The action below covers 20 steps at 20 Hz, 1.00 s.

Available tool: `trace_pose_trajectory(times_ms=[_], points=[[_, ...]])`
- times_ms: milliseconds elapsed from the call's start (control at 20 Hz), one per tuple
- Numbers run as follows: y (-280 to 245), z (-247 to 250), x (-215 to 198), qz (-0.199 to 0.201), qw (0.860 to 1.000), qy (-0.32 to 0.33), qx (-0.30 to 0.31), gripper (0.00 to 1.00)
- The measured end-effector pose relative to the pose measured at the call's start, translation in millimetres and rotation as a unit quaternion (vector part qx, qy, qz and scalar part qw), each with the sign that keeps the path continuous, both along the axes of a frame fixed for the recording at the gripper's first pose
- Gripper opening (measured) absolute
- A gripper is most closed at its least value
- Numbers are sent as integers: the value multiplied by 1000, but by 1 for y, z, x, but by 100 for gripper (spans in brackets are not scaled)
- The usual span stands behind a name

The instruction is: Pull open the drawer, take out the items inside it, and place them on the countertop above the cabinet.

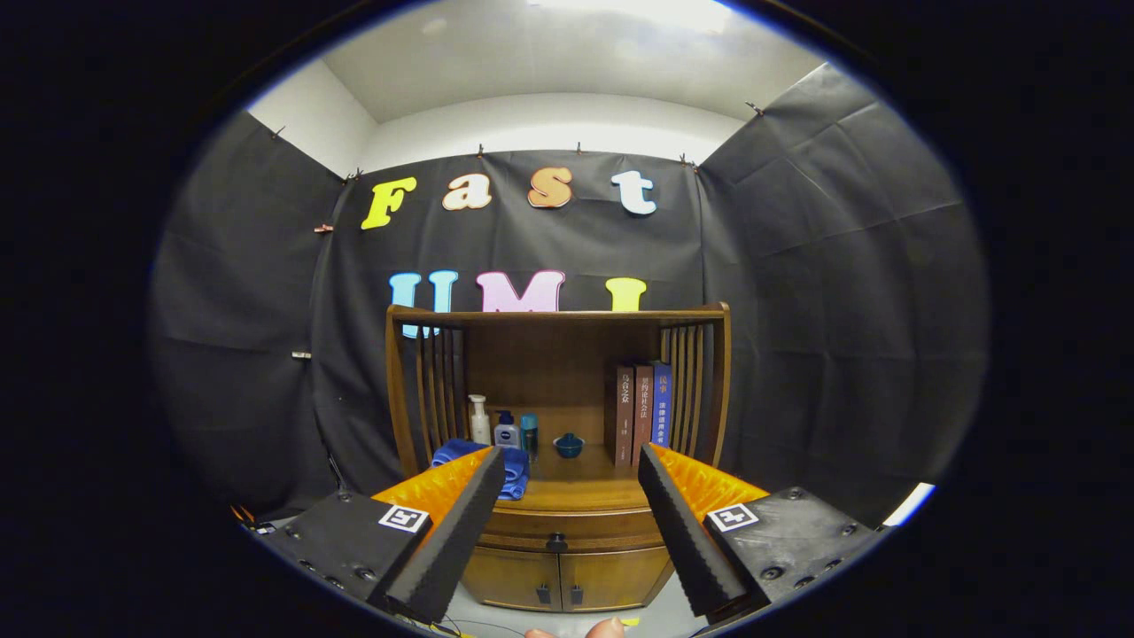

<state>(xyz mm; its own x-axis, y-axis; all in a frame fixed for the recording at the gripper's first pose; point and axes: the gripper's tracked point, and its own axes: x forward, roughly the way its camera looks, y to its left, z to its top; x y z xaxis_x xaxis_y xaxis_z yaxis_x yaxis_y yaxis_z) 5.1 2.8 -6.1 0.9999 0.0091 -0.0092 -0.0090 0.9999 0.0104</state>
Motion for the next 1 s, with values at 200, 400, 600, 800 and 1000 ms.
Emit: trace_pose_trajectory(times_ms=[200,400,600,800,1000], points=[[-4,-2,10,-2,1000,-5,6,98],[-2,-15,42,10,1000,-2,14,98],[-9,-37,92,17,1000,-6,1,98],[3,-63,132,30,999,-22,-8,98],[18,-112,155,27,999,-23,-20,98]])
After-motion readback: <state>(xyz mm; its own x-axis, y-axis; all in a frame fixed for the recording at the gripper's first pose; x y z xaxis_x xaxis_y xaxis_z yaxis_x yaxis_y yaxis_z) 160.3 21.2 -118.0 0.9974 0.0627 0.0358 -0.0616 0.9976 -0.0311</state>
